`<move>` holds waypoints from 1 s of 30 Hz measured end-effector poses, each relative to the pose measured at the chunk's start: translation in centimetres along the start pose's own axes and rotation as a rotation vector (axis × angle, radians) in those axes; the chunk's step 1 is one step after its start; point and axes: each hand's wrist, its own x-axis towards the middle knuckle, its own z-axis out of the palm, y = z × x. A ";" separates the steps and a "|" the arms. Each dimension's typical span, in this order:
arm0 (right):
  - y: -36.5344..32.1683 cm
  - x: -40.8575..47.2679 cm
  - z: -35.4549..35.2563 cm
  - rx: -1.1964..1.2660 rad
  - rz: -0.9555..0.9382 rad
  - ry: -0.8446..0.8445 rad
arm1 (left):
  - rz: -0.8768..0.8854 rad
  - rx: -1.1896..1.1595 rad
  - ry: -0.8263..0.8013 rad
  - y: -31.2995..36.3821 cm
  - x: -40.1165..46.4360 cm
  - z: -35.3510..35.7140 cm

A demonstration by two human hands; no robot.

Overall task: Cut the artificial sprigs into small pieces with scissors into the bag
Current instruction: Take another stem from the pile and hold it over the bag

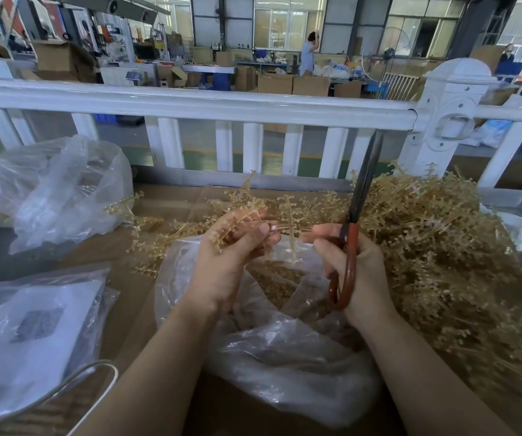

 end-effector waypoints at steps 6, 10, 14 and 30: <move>-0.5 -0.2 0.5 -0.010 0.028 -0.027 | 0.041 0.024 -0.031 0.0 0.1 -0.2; -0.3 -0.1 0.4 -0.034 -0.015 -0.012 | -0.007 0.040 -0.034 0.0 0.2 -0.3; -0.2 0.0 0.5 -0.191 -0.076 -0.004 | -0.147 0.055 -0.065 0.0 0.1 0.1; -1.1 -0.3 1.2 0.030 0.157 -0.023 | -0.295 0.271 -0.349 -0.6 -0.1 -0.3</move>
